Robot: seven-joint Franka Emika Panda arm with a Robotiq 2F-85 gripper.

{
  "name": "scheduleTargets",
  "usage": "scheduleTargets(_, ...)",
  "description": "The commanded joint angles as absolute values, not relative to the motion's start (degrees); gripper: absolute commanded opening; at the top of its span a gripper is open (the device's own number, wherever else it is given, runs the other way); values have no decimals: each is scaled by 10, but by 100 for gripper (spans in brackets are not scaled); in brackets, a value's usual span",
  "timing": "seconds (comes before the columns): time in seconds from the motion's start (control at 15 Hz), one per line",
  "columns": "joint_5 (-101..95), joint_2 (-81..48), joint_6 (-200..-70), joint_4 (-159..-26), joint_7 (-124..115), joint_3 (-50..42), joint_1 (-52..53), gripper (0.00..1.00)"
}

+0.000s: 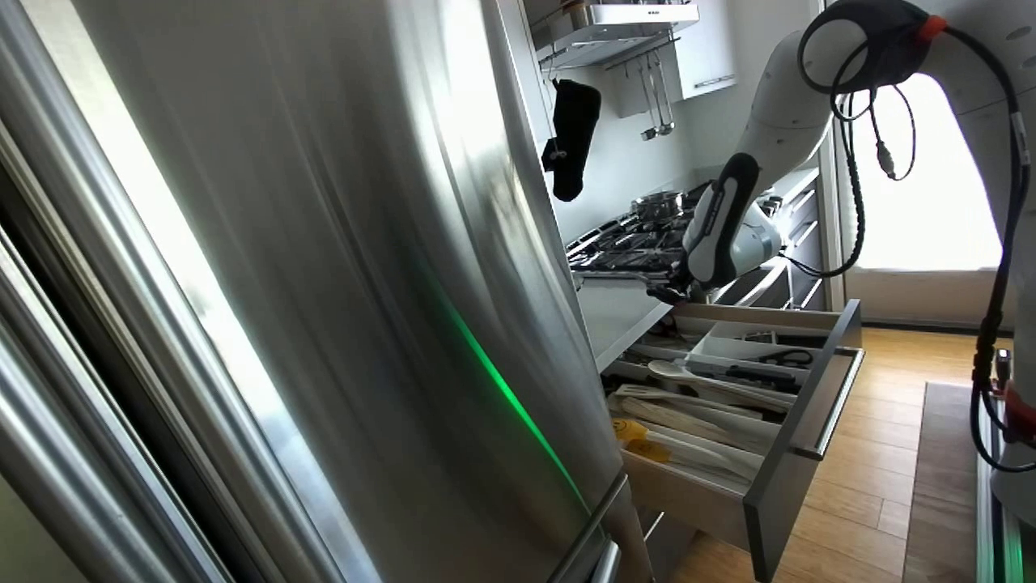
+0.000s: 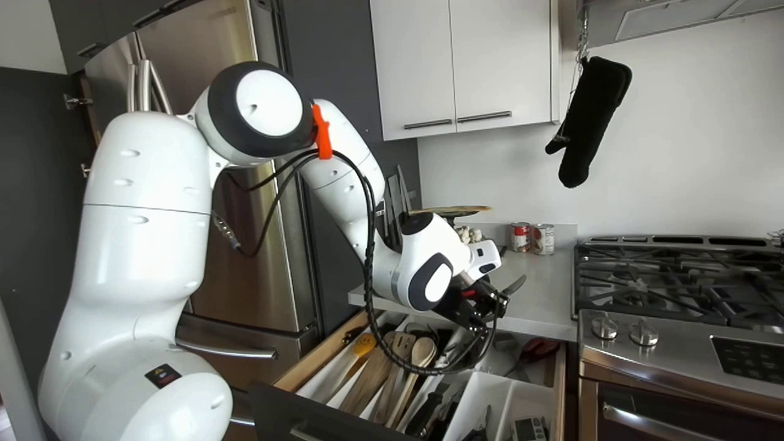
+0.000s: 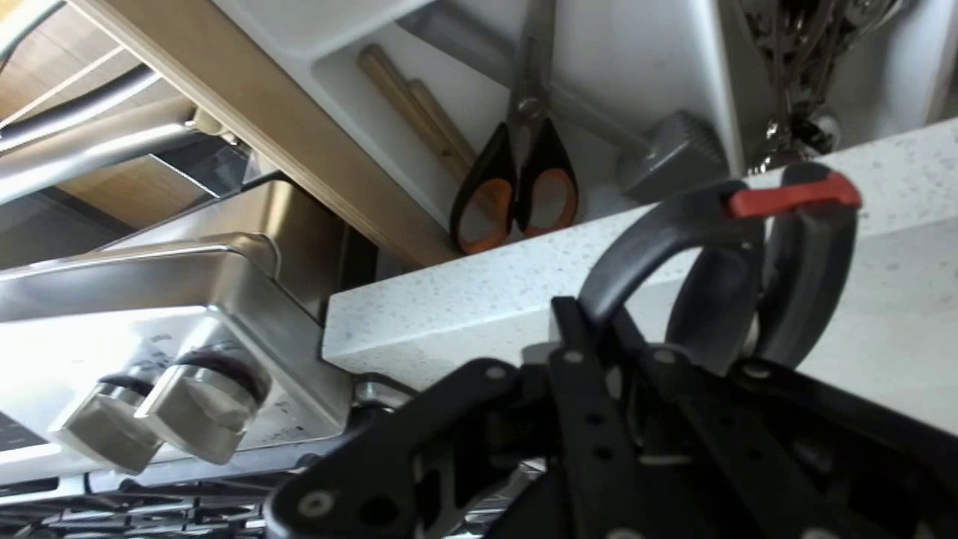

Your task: Put the scissors inside the drawer

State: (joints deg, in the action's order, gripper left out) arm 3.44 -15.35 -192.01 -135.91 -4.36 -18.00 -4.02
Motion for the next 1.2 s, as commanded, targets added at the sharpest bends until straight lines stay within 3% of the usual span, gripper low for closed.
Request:
scheduleTargets(0.0, 45, -86, -1983, -1473, 9, -247, 24, 2)
scheduleTargets(0.53, 252, -64, -2075, -1612, 167, -315, 150, 2)
scheduleTargets(0.87, 348, -76, -2042, -1583, 239, -301, 168, 2)
scheduleTargets(0.93, 319, -88, -2055, -1582, 209, -298, 161, 9)
scheduleTargets(1.13, 329, -88, -2054, -1581, 220, -298, 162, 9)
